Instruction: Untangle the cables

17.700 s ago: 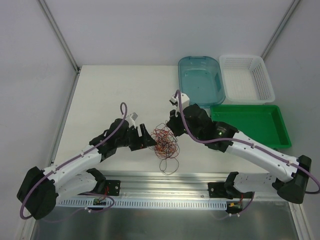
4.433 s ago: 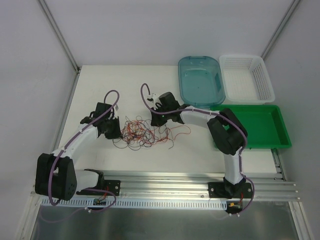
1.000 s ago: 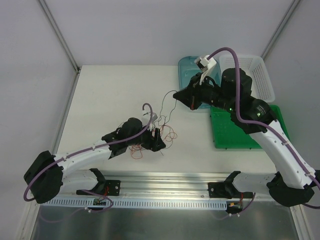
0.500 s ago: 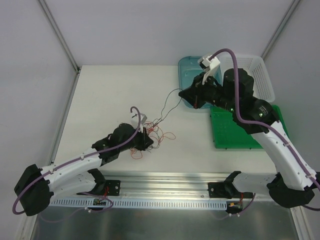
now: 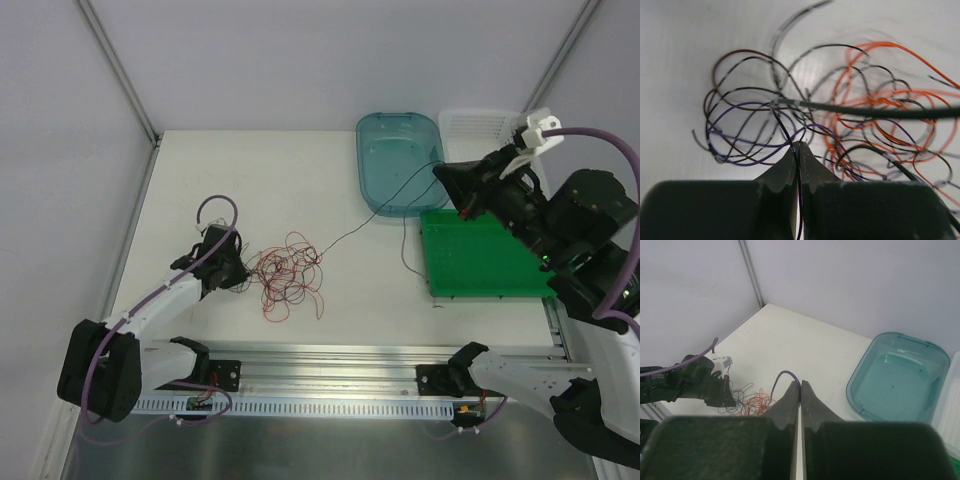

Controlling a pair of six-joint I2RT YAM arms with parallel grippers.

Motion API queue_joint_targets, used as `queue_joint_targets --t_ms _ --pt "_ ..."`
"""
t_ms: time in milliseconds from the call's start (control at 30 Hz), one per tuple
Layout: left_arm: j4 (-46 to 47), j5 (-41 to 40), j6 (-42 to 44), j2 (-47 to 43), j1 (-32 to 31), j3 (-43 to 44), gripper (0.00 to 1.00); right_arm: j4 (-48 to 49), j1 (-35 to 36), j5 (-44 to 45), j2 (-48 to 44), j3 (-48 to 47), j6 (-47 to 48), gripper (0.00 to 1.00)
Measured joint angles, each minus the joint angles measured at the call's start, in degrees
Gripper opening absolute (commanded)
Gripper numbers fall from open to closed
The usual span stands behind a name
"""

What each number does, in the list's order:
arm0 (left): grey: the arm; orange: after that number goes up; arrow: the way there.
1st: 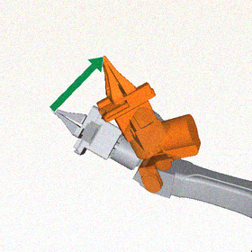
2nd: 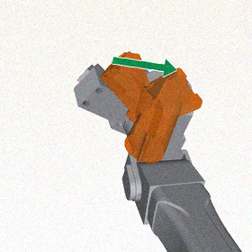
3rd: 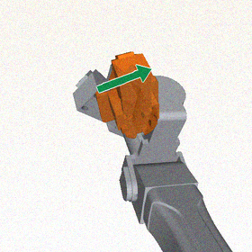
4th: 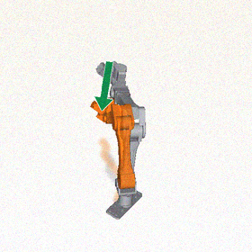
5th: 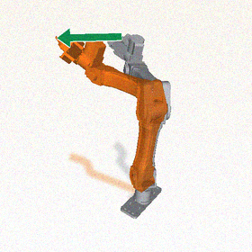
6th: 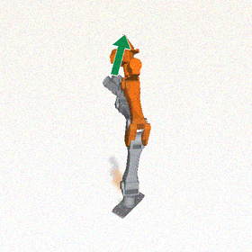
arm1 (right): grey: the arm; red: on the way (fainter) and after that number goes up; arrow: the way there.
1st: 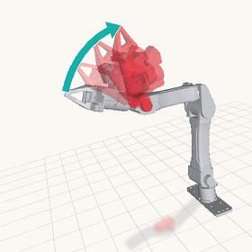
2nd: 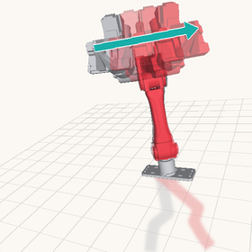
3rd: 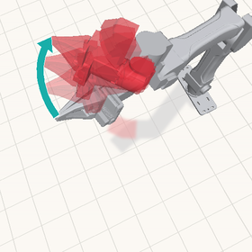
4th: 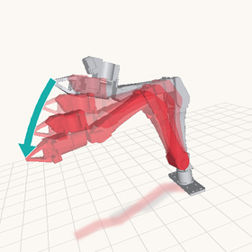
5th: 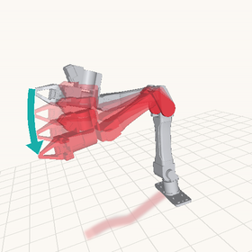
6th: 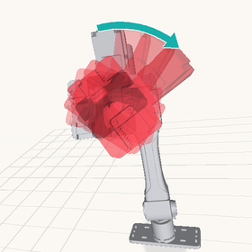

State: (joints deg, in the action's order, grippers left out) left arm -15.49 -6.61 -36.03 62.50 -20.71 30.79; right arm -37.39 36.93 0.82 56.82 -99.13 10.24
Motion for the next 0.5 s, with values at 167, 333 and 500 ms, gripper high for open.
queue_joint_targets --t_ms 167,333,500 --pt "-3.5 0.0 -3.8 4.0 6.6 3.6 0.00 -0.1 -0.1 1.3 -2.7 0.0 0.3 0.01" --pt "-6.6 -1.7 -3.9 6.1 8.1 12.4 0.00 -0.4 -0.1 -1.0 -2.2 1.8 -0.2 0.01" --pt "-8.0 -4.6 -3.3 7.1 11.5 18.5 0.00 -2.2 -0.1 -4.0 -2.5 6.9 -0.9 0.01"
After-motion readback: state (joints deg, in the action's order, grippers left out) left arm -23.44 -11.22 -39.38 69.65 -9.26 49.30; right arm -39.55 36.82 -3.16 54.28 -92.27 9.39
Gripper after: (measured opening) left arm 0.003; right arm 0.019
